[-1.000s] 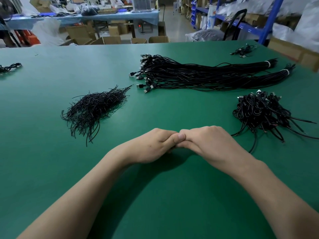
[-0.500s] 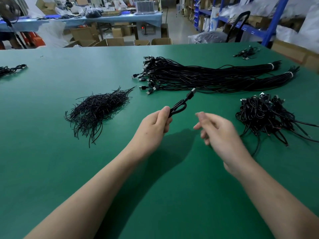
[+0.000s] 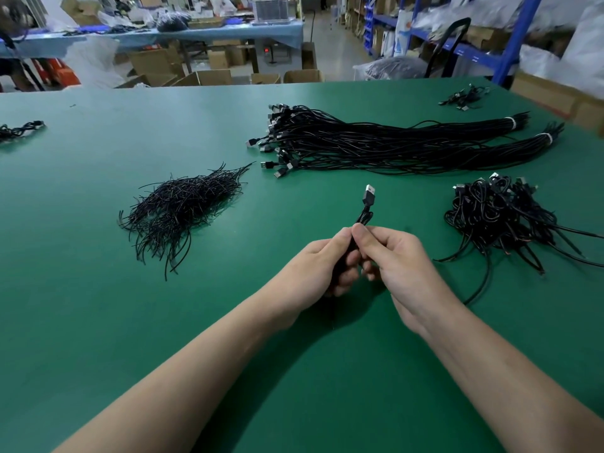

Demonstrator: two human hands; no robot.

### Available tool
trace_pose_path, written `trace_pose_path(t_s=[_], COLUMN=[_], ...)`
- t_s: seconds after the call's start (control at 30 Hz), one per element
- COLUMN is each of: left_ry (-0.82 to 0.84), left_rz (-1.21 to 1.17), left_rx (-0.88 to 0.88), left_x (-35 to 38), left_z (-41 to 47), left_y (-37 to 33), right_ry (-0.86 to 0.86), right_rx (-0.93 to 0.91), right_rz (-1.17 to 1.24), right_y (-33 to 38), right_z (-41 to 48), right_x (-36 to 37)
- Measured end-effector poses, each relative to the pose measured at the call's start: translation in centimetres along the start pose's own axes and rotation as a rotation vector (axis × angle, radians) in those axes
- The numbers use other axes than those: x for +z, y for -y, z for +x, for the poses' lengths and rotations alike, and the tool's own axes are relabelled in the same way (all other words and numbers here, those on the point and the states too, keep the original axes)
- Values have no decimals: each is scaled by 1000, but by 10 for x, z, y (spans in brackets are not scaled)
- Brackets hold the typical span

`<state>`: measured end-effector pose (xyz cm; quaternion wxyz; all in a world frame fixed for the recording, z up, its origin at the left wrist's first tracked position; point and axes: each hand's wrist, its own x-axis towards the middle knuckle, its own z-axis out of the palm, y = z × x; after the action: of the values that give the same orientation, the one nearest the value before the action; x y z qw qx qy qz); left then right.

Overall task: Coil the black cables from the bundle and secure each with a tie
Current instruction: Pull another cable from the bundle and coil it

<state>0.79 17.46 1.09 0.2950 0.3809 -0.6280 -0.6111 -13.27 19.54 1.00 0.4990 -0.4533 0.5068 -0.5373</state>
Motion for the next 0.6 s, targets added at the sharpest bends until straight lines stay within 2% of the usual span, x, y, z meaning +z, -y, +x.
trace_pose_path(t_s=[0.13,0.2,0.27,0.33,0.37,0.43,0.5,0.6], left_ry=[-56,-169,-394,-703,-825,-968,-1014,-985], left_rz=[272,486,802,1075,1119,1126,1132,1156], left_rx=[41,85,101,75,54,-23,-125,-196], left_x=[-13,-30,-58,-91,-108,-136,-152,-158], left_z=[2,5,8,4,0,-8,-10,-9], left_y=[0,0,0,2,3,9,15,22], right_ry=[21,-10,-18,-12,-5,6,17,28], right_rx=[-13,19,44,47,44,36,27,16], right_rz=[-33,-37,-64,-86,-93,-112,-142,-181], right_y=[1,-1,-3,-5,-5,-4,-4,-5], right_z=[0,1,1,1,0,-1,-2,-4], right_x=[-3,-6,-9,-10,-10,-8,-7,-8])
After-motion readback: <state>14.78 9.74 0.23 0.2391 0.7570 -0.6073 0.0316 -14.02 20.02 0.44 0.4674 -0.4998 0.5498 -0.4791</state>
